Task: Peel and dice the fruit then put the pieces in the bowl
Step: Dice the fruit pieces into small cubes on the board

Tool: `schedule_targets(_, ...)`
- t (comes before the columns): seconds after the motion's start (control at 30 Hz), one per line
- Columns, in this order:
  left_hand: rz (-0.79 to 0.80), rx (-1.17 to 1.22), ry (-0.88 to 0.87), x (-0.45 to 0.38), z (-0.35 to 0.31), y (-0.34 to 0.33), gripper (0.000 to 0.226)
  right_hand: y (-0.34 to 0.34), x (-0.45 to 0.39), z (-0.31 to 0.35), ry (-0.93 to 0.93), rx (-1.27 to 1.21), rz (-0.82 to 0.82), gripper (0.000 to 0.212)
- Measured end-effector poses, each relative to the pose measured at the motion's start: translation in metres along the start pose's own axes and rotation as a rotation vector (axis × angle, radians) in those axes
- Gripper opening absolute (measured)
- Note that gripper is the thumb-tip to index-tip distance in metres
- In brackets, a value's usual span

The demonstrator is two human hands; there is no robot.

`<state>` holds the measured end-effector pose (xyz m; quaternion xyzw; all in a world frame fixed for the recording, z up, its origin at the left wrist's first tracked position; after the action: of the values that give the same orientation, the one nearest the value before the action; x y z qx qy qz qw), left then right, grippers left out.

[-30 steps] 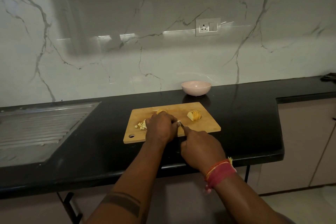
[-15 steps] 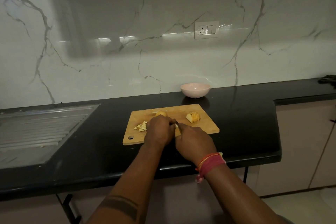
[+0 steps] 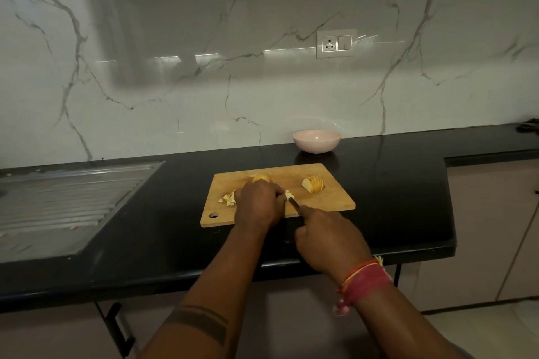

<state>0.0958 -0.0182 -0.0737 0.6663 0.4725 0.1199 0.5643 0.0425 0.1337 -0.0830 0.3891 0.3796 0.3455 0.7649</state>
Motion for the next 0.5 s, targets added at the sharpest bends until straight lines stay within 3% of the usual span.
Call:
schedule_targets(0.3,0.013,0.032,0.049,0.011,0.004,0.009,0.031,-0.006,-0.023,0.008,0.009,-0.067,-0.044,0.055)
schedule_targets(0.5,0.033,0.037,0.045,0.011,0.001,0.011,0.026,-0.013,-0.041,0.016,0.012,-0.025,0.002,0.037)
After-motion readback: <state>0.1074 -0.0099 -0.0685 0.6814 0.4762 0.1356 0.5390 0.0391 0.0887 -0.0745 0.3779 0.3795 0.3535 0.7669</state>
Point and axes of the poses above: each hand's wrist, its own x-axis away from the middle knuckle, its own y-axis out of the back of the hand, z = x × y, the point moved 6 cm from there along -x, towards the middle knuckle, and after that the axes turned 2 degrees about y, right-handed, at the moved point
